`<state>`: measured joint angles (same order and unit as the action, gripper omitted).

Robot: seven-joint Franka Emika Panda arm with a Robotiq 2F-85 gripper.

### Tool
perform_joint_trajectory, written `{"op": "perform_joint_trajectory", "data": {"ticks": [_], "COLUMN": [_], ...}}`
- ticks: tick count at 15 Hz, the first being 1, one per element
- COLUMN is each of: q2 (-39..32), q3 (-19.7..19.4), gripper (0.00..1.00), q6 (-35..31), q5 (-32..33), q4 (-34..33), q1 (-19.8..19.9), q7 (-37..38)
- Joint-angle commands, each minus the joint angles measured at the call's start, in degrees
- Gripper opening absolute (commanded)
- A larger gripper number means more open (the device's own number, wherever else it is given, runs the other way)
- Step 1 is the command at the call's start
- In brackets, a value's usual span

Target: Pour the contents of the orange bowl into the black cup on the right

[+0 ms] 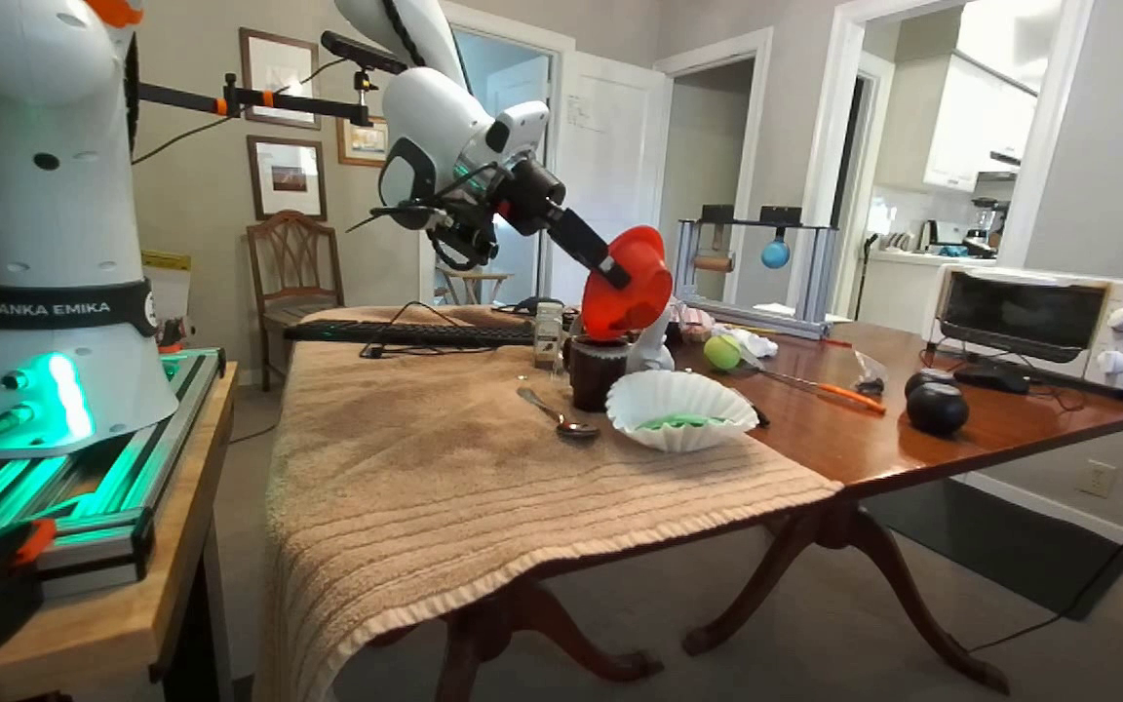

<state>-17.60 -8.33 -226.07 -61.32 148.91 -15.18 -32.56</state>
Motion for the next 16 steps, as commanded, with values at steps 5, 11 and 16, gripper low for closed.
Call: {"op": "perform_joint_trajectory", "data": {"ticks": [5,11,16], "q2": [0.0,-0.8,-2.0], "q3": [0.0,0.2,0.9], "gripper": [0.06,0.02,0.02], "q6": [0.0,-3.1,-6.1], "q5": [0.0,-2.6,-5.3], "q4": [0.0,0.7,1.4], "q1": [0.0,-1.3,-2.5], "q7": [0.0,-1.8,-3.6]}}
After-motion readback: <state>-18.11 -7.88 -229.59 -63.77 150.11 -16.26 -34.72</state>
